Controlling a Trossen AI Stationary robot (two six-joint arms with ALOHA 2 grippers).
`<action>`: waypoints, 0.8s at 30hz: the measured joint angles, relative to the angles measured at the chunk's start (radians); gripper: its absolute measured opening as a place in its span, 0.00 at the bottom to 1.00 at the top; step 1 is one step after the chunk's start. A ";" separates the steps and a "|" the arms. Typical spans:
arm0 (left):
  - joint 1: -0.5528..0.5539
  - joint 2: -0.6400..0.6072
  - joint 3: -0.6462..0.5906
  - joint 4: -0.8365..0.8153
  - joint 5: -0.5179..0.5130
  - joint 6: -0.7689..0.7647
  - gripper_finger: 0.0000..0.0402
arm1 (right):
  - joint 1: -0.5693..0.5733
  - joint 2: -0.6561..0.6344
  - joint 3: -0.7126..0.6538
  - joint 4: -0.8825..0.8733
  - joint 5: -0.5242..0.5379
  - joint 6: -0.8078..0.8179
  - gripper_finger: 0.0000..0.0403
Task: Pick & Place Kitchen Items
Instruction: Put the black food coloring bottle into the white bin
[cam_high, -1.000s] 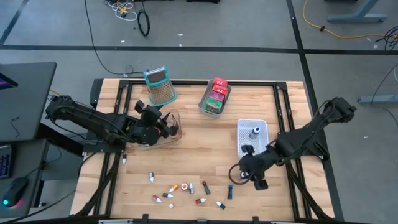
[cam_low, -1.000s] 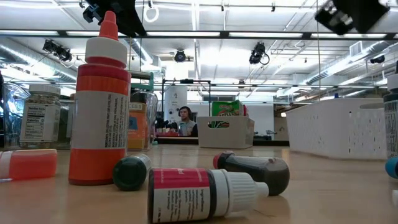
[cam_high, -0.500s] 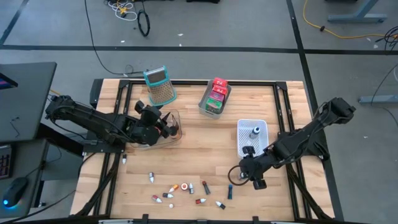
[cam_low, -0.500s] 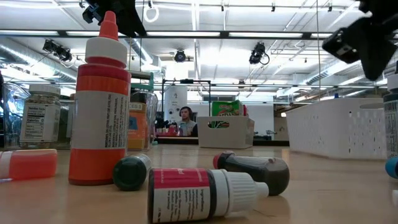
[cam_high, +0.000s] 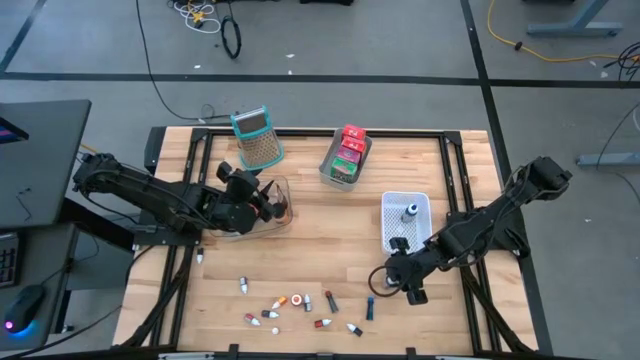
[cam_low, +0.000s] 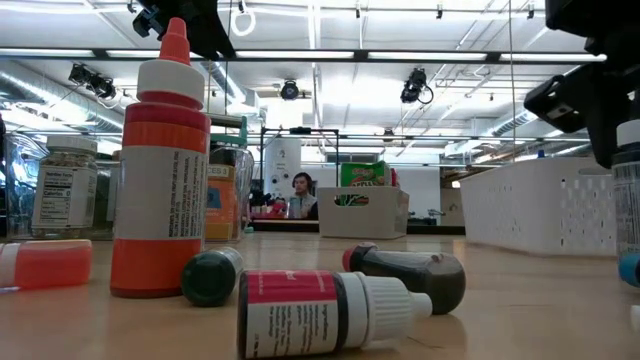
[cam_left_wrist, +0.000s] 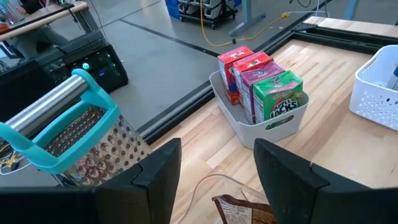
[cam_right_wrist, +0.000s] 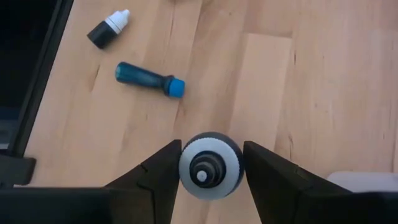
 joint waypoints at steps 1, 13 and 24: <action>0.000 0.000 0.000 0.000 0.000 0.000 0.53 | 0.000 0.000 0.000 0.000 0.000 0.000 0.44; 0.000 0.000 0.000 0.000 -0.008 0.001 0.53 | -0.043 -0.013 0.009 0.052 0.003 -0.042 0.31; 0.000 0.000 0.000 -0.001 -0.002 0.036 0.53 | -0.167 -0.117 0.303 -0.272 0.216 -0.209 0.31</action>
